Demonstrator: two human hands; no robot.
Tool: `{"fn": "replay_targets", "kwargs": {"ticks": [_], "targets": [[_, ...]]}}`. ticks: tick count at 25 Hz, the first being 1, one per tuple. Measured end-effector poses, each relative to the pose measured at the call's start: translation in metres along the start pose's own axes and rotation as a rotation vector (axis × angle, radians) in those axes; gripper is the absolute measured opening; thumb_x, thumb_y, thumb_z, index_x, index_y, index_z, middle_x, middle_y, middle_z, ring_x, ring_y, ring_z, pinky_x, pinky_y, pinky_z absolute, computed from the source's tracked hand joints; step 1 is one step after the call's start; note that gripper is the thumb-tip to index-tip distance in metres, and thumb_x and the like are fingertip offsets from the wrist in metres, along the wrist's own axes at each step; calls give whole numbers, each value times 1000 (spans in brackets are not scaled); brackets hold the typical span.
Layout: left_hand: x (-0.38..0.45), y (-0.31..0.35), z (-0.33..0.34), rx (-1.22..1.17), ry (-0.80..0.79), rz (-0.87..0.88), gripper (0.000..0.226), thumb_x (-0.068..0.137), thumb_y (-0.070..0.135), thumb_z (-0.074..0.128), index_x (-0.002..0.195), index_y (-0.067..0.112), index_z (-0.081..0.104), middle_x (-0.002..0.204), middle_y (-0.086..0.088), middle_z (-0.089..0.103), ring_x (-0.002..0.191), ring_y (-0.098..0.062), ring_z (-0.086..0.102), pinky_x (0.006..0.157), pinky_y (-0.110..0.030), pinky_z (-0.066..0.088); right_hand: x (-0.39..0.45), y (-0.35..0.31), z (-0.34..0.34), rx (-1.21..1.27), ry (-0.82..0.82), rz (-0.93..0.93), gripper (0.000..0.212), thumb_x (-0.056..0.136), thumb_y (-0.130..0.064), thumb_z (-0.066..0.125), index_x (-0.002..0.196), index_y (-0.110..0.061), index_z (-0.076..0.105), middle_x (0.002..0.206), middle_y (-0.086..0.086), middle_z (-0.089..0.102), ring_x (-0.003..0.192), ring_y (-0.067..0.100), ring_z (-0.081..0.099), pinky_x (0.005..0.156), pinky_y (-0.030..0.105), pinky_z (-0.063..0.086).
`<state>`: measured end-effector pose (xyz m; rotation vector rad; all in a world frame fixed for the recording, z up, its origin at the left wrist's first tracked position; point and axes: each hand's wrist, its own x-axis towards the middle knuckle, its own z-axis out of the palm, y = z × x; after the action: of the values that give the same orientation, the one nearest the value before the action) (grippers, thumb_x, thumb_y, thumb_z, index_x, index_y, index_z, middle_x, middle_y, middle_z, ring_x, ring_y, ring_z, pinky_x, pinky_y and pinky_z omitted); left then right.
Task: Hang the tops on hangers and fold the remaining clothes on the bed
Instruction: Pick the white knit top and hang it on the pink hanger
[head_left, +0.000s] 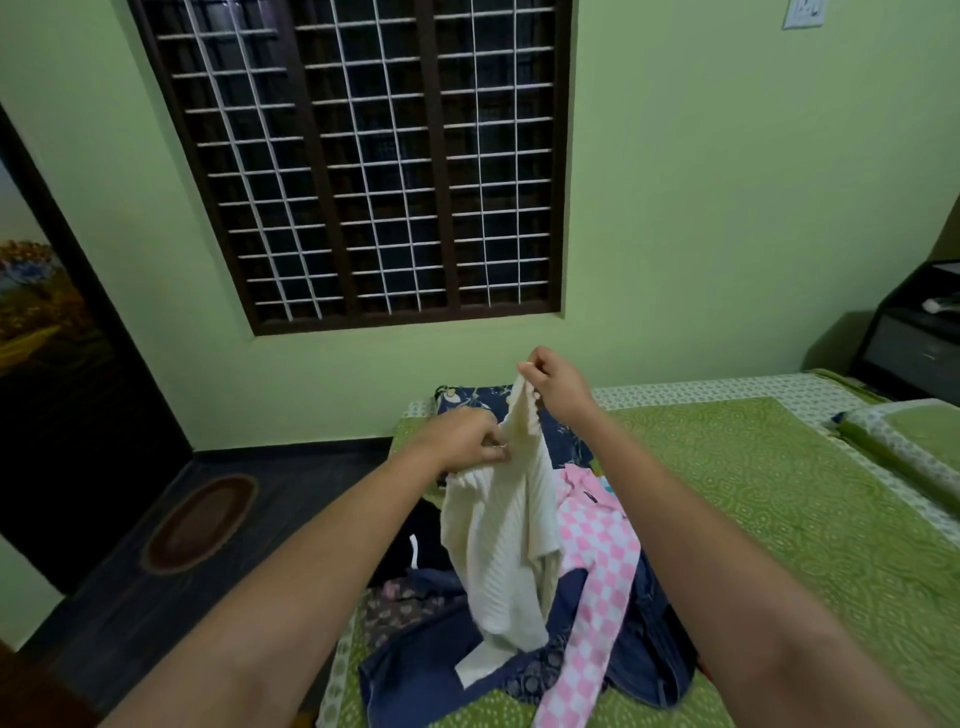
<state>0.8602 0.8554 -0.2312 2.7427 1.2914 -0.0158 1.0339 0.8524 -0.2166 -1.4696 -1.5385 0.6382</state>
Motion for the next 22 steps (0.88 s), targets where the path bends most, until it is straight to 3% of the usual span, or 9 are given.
{"fn": "replay_targets", "kwargs": {"ticks": [4,7,9,11,13,15,18,20,22], "targets": [[5,25,-1,361,129,20,32,90,38,54,103,13,70,116,-7,60,103,-25,56,79,-37,48,5,-28,6,-57,-76,-106,24,97,-24,53,77,-12,47,61,-8,50,53,7,44,52,22,34],[2,30,3,619,441,441,24,88,34,57,93,19,75,132,-3,55,115,-28,50,95,-42,39,7,-38,-2,-66,-114,-112,23,95,-27,56,84,-7,55,69,-6,54,59,10,46,56,25,38],[1,29,0,646,375,623,22,90,32,56,81,22,73,125,-2,62,121,-30,51,107,-48,31,6,-43,-7,-109,-185,-127,26,94,-28,58,87,-3,58,76,-5,55,67,12,49,62,29,43],[5,32,-4,574,193,469,29,99,30,44,93,17,70,108,-3,68,111,-30,59,100,-43,37,3,-45,-8,-122,-263,-110,27,94,-29,58,89,-3,60,79,-4,57,72,13,51,66,28,44],[14,33,-9,182,221,157,30,99,33,47,100,13,69,98,-6,69,89,-28,65,78,-36,48,-2,-39,-2,-76,-270,-38,23,97,-28,53,91,-6,58,84,-1,57,76,15,51,69,27,41],[21,24,-8,-171,245,-34,24,95,27,57,92,8,72,86,-12,68,73,-26,60,67,-33,46,-8,-22,4,26,-173,110,18,101,-24,44,93,-9,48,85,7,50,74,18,46,64,30,37],[17,8,0,-439,246,-136,23,89,19,66,68,9,69,58,-7,53,51,-16,37,51,-28,28,-27,4,14,13,-325,335,13,96,-14,35,93,-11,47,88,13,49,73,21,47,58,26,36],[9,9,1,-540,247,-192,22,87,25,69,73,10,74,52,-6,51,47,-14,29,47,-26,22,-45,3,21,-39,-525,390,12,90,-14,39,94,-12,50,94,10,54,83,22,52,63,26,40],[3,12,0,-560,247,-221,23,87,27,70,78,7,76,51,-6,55,47,-15,30,45,-25,22,-54,1,30,-89,-553,372,11,92,-17,45,101,-14,49,99,8,53,89,22,50,63,26,39]]}}
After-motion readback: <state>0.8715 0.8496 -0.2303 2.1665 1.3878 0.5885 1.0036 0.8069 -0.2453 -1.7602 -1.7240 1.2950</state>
